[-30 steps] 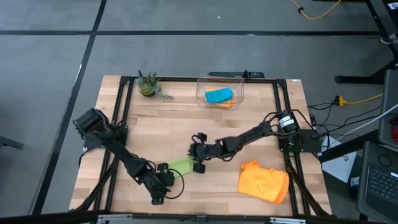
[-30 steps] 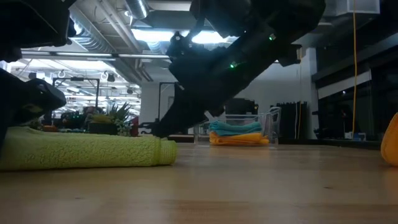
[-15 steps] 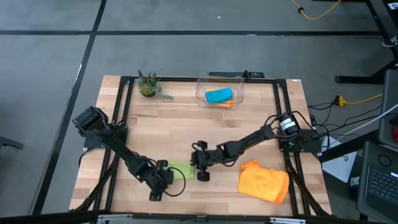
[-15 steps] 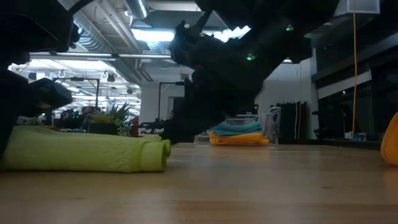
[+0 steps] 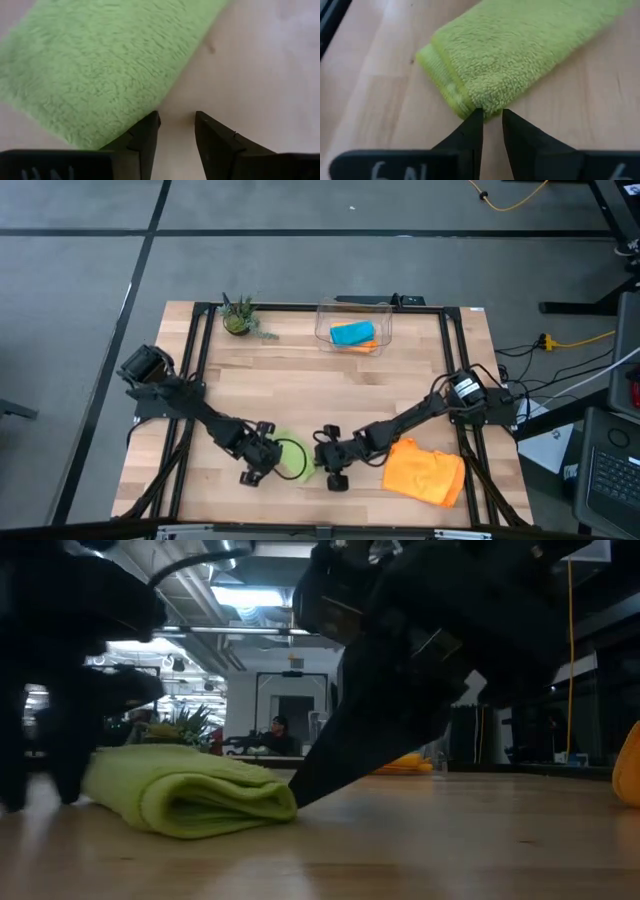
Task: Fold microfiber towels
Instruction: Fold the green towel on the table, then put the green towel into the transparent bin
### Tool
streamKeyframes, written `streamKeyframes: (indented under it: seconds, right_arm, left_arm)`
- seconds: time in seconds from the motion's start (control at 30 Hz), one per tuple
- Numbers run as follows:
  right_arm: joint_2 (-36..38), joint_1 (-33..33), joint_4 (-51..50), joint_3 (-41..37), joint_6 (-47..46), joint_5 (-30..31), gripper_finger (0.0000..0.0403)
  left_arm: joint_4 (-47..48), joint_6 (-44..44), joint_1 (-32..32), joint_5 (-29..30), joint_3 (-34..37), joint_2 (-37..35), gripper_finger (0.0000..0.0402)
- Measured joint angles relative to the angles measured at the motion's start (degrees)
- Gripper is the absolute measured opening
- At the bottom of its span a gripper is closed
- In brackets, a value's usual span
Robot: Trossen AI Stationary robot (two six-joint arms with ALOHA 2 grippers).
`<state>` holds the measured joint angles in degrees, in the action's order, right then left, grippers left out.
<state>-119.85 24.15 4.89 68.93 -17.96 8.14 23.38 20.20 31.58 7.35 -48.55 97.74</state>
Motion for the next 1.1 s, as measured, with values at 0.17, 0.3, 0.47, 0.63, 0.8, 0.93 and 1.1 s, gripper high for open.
streamKeyframes:
  seconds: [0.17, 0.3, 0.47, 0.63, 0.8, 0.93, 1.1]
  right_arm:
    - [-0.04, 1.33, 2.42, 0.00, -3.15, 1.11, 0.0076]
    - [-0.04, 2.33, 2.88, 0.00, -5.74, 1.68, 0.0076]
    - [-0.04, 3.18, 0.49, 0.00, -7.31, 2.74, 0.0076]
    - [-0.04, 3.62, -1.02, 0.00, -5.29, 5.00, 0.0076]
    - [0.09, 4.97, -0.88, 0.00, 7.27, 19.90, 0.0076]
    - [0.19, 7.06, -0.36, 0.00, 26.14, 32.18, 0.0076]
    - [0.20, 6.70, -0.56, 0.00, 36.22, 29.03, 0.0076]
  left_arm:
    - [1.31, -12.71, -5.33, 4.84, -1.35, 0.06, 0.0126]
    - [-1.27, -21.17, -10.35, 8.69, -2.55, 0.37, 0.0126]
    - [0.82, -20.39, -14.57, 7.62, -5.11, 0.34, 0.0126]
    - [12.04, -13.78, -14.31, 2.06, -8.43, 0.28, 0.0126]
    - [16.90, -7.74, -10.64, -6.15, -11.92, 0.21, 0.0122]
    - [20.51, -7.23, -7.34, -8.27, -14.38, 0.09, 0.0113]
    - [30.77, -7.06, -6.92, -7.46, -14.43, -1.92, 0.0098]
